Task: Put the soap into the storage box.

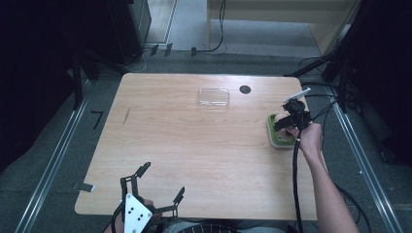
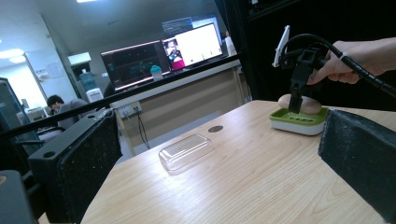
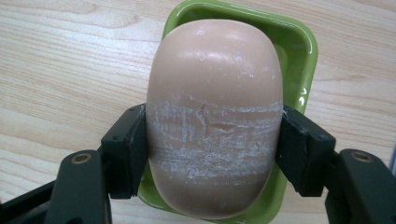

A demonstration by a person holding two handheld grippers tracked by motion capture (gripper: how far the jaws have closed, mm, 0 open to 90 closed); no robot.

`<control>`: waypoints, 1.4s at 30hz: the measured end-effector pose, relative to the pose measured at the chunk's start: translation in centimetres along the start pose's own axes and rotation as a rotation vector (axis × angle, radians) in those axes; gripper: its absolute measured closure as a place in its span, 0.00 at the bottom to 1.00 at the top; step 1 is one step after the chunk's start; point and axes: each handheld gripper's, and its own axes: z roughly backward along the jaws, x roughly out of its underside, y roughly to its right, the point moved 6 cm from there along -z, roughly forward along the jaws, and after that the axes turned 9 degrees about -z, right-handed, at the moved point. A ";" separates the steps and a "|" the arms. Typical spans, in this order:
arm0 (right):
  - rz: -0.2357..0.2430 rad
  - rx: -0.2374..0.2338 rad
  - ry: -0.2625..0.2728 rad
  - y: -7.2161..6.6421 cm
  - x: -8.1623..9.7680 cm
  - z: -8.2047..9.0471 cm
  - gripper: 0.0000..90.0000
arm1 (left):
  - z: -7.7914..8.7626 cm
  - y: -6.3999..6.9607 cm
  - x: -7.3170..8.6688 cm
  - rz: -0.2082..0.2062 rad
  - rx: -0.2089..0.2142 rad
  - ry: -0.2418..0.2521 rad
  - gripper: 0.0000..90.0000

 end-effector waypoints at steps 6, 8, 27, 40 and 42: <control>-0.013 -0.003 -0.002 -0.1 0.1 -0.5 0.37 | 0.0 0.0 0.0 0.000 0.000 0.000 0.00; -0.010 0.000 -0.003 -0.1 0.1 -0.7 0.37 | 0.0 0.0 0.0 0.000 0.000 0.000 0.00; -0.046 0.010 -0.011 0.4 0.1 -2.2 0.37 | 0.0 0.0 0.0 0.000 0.001 0.000 0.00; -0.077 0.013 -0.019 0.5 0.2 -2.7 0.38 | 0.0 0.0 0.0 0.000 0.002 0.000 0.00; -0.073 0.015 -0.020 0.5 0.2 -2.8 0.38 | -0.1 0.0 0.0 0.001 0.002 0.001 0.00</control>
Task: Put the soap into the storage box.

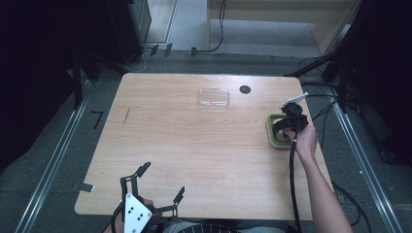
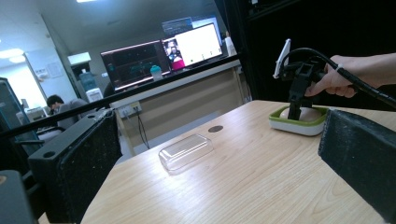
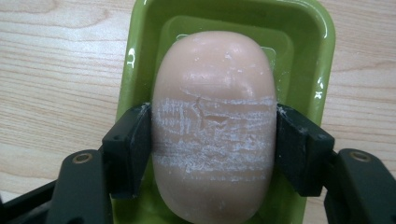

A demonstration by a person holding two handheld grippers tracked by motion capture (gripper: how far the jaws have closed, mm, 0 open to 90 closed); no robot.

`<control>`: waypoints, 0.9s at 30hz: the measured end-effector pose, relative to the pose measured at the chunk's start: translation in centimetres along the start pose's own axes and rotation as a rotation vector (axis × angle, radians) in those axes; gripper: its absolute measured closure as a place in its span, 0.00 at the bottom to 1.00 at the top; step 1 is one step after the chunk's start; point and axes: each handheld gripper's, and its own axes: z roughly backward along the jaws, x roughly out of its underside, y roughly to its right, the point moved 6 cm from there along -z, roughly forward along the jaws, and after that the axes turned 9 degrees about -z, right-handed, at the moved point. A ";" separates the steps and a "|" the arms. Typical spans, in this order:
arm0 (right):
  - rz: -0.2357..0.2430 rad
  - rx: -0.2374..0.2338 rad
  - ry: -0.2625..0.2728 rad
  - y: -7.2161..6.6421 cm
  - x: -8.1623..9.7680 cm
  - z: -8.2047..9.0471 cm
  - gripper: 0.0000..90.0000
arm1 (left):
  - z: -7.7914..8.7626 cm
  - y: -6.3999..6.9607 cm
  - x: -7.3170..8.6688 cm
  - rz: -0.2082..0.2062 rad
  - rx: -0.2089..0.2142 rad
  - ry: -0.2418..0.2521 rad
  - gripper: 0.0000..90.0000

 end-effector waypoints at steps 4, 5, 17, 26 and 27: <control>0.000 0.001 -0.001 0.0 0.0 0.0 0.39 | -0.1 0.0 0.0 -0.005 0.001 -0.004 0.00; 0.004 0.003 -0.001 0.0 0.0 0.0 0.39 | -0.1 0.0 0.1 -0.002 0.001 -0.002 0.00; 0.006 0.023 0.005 -0.1 0.0 0.3 0.37 | 0.0 0.0 0.0 -0.006 0.004 -0.002 0.00; 0.046 0.042 0.017 -0.6 -0.1 1.4 0.34 | 0.0 0.0 0.0 -0.001 0.000 0.000 0.00; 0.055 0.044 0.011 -0.7 -0.1 1.6 0.33 | 0.0 0.0 0.0 -0.001 0.001 0.001 0.00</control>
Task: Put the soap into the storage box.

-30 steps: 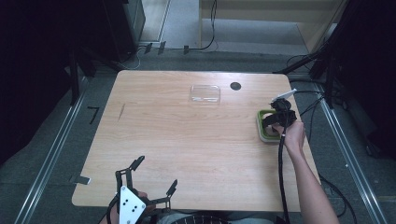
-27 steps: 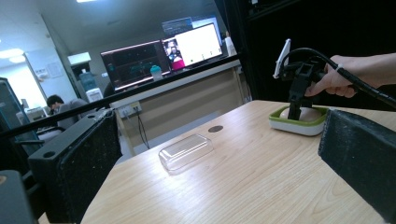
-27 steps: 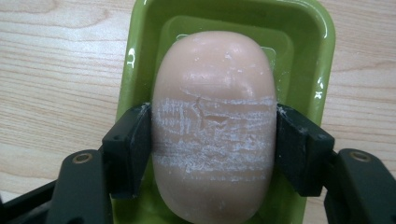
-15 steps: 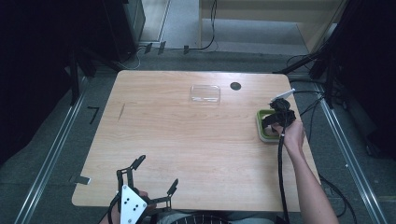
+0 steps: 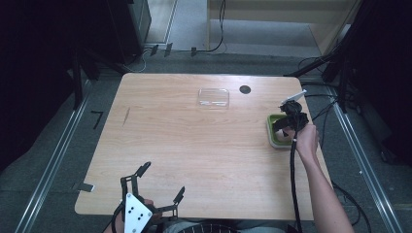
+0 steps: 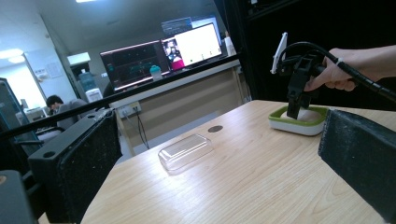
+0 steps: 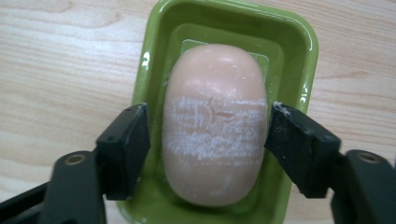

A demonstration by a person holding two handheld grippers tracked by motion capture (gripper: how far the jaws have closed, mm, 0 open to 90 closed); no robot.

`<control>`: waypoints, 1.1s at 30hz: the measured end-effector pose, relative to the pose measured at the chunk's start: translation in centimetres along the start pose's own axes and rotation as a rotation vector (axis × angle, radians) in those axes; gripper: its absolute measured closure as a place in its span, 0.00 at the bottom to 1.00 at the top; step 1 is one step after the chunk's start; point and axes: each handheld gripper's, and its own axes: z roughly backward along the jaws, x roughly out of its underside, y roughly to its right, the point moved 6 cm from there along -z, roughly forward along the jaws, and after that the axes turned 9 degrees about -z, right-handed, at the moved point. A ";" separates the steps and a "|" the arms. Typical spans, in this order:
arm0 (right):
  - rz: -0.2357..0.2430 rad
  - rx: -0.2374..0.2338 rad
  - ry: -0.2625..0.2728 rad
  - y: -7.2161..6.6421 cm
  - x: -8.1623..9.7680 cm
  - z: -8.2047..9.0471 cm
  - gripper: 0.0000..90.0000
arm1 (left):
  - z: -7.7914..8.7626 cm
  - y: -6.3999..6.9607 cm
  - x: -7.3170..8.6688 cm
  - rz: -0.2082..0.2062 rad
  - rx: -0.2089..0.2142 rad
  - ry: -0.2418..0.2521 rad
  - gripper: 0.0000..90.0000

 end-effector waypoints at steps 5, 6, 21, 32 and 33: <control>0.040 -0.003 -0.029 -0.6 0.5 1.1 0.26 | 0.0 0.1 0.0 -0.007 0.005 -0.001 0.00; 0.047 -0.007 -0.032 -0.7 0.7 1.3 0.26 | 0.0 0.1 0.0 -0.007 0.005 -0.001 0.00; 0.176 -0.029 -0.034 -2.7 3.0 5.7 0.16 | -0.1 0.2 -0.1 -0.008 0.009 0.001 0.00; 0.321 -0.027 -0.052 -4.4 6.5 8.2 0.15 | -0.1 0.2 -0.1 -0.009 0.006 0.000 0.00; 0.333 -0.025 -0.057 -4.6 6.9 8.3 0.15 | -0.1 0.2 -0.1 -0.009 0.006 0.000 0.00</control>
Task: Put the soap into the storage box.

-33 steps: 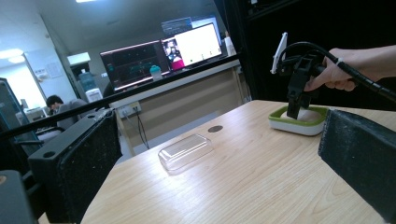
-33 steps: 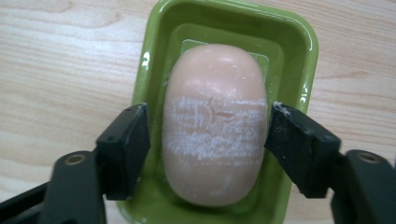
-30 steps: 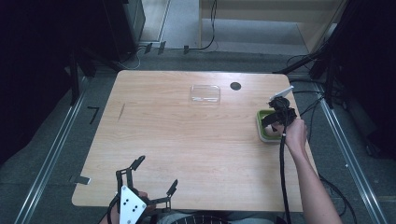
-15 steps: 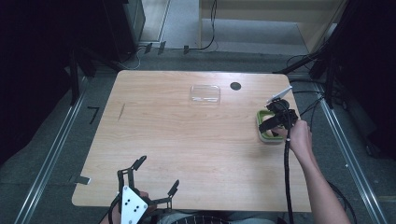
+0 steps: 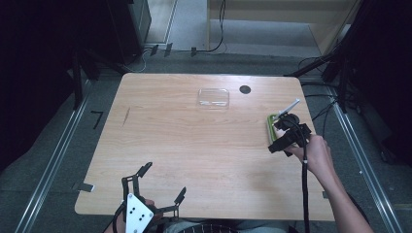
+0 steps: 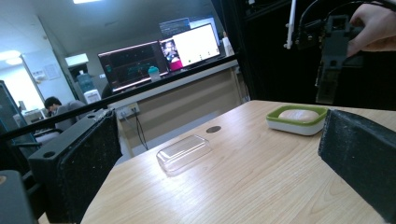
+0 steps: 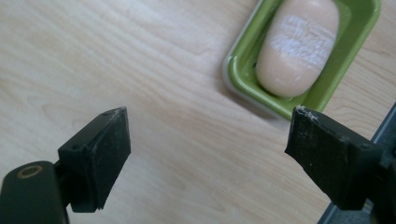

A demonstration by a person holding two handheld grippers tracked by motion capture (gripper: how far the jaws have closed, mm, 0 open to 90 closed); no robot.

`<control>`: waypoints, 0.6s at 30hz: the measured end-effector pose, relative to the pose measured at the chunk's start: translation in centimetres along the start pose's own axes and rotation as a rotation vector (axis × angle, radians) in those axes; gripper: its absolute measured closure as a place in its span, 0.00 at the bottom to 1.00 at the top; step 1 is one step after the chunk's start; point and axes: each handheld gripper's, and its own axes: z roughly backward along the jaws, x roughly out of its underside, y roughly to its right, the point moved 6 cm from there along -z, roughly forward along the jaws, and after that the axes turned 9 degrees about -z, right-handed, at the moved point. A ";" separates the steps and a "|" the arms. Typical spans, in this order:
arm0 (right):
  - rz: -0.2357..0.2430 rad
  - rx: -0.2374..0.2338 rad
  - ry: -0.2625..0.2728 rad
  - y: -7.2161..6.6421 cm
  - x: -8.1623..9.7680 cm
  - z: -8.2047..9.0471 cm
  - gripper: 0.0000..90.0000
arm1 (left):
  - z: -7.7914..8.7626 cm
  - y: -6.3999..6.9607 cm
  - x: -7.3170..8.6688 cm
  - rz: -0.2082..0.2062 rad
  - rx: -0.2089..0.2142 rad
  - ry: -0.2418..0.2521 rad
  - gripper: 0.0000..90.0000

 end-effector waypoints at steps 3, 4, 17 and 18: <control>0.038 -0.002 -0.016 -0.9 0.9 0.1 0.15 | 0.0 0.0 0.0 0.000 0.000 0.000 0.00; 0.052 -0.004 -0.021 -1.2 1.3 0.1 0.15 | 0.0 0.0 0.0 0.000 0.000 0.000 0.00; 0.160 -0.017 -0.118 -3.8 6.1 -2.2 0.15 | 0.0 0.0 0.0 -0.002 0.002 0.001 0.00; 0.162 -0.024 -0.127 -4.0 6.6 -2.4 0.15 | 0.0 0.0 0.0 -0.002 0.002 0.001 0.00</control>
